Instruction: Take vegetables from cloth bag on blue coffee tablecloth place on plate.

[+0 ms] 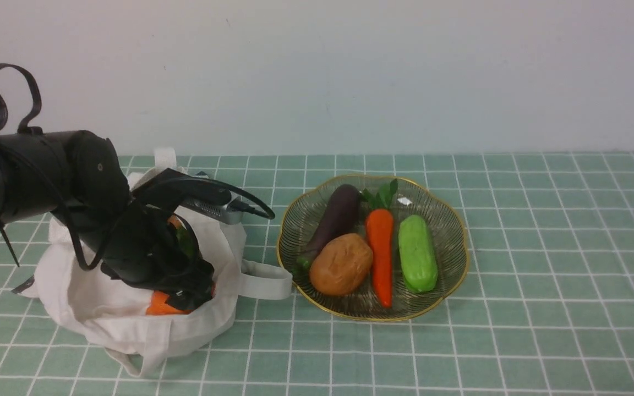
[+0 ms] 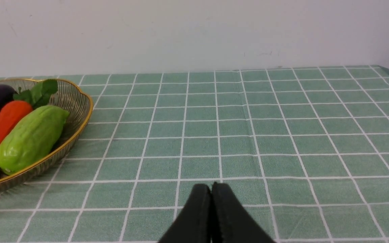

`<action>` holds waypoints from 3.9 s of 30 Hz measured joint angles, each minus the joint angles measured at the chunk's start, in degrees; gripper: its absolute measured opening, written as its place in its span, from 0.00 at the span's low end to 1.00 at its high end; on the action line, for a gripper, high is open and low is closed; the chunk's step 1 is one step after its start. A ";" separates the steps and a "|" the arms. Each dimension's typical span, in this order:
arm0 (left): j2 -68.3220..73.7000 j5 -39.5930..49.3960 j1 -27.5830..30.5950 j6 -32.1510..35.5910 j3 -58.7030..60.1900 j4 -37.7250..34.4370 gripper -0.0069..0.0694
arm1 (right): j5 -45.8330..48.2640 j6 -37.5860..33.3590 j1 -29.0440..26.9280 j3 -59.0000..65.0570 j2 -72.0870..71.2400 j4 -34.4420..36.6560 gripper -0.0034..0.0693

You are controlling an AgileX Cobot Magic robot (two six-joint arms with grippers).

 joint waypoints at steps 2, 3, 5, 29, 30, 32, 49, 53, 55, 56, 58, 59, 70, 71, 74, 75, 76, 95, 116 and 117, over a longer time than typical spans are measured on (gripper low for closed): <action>0.01 0.06 0.00 -1.45 0.00 0.23 0.86 | 0.00 0.00 0.00 0.00 0.00 0.00 0.03; 0.01 0.06 0.00 -1.73 0.00 0.28 0.84 | 0.00 0.00 0.00 0.00 0.00 0.00 0.03; 0.01 0.19 -0.02 -2.22 -0.13 0.28 0.73 | 0.00 0.00 0.00 0.00 0.00 0.00 0.03; -15.90 4.19 -4.54 0.95 -9.85 -13.63 0.69 | 0.00 0.00 0.00 0.00 0.00 0.00 0.03; -15.72 2.92 -6.07 2.42 -9.85 -15.01 0.69 | 0.00 0.00 0.00 0.00 0.00 0.00 0.03; -13.74 -2.94 -11.39 6.13 -9.85 -18.25 0.69 | 0.00 0.00 0.00 0.00 0.00 0.00 0.03; 12.11 -23.13 -23.32 7.67 -17.40 -25.25 0.74 | 0.00 0.00 0.00 0.00 0.00 0.00 0.03; 14.53 -22.38 -23.32 7.22 -19.61 -25.20 0.93 | 0.00 -0.05 0.00 0.00 0.00 0.00 0.03; 14.77 -22.38 -23.32 7.22 -20.40 -25.01 0.97 | 0.00 -0.05 0.00 0.00 0.00 0.00 0.03; 14.76 -22.38 -23.32 7.22 -20.89 -24.89 0.98 | 0.00 -0.05 0.00 0.00 0.00 0.00 0.03; 14.64 -21.29 -23.14 7.17 -22.19 -24.24 0.99 | 0.00 -0.05 0.00 0.00 0.00 0.00 0.03; 14.64 -21.14 -23.17 7.17 -22.32 -24.23 0.99 | 0.00 -0.05 0.00 0.00 0.00 0.00 0.03; -0.99 -10.05 -14.54 -3.64 -24.97 -11.21 0.52 | 0.00 -0.05 0.00 0.00 0.00 0.00 0.03; -5.74 -7.24 -12.40 -6.77 -24.97 -7.08 0.32 | 0.00 -0.05 0.00 0.00 0.00 0.00 0.03; -13.69 -2.50 -9.30 -10.73 -24.97 -0.39 0.13 | 0.00 -0.05 0.00 0.00 0.00 0.00 0.03; -16.66 -1.20 -8.26 -11.77 -24.97 1.27 0.11 | 0.00 -0.05 0.00 0.00 0.00 0.00 0.03; -16.66 -0.93 -8.26 -11.77 -24.97 1.68 0.11 | 0.00 -0.05 0.00 0.00 0.00 0.00 0.03; -79.56 -8.13 -4.12 -25.79 16.21 7.17 0.08 | 0.00 -0.05 0.00 0.00 0.00 0.00 0.03; -100.58 -10.44 -4.12 -26.08 37.83 11.24 0.08 | 0.00 0.00 0.00 0.00 0.00 0.00 0.03; -100.58 -11.28 -4.12 -26.08 39.42 12.15 0.08 | 0.00 0.00 0.00 0.00 0.00 0.00 0.03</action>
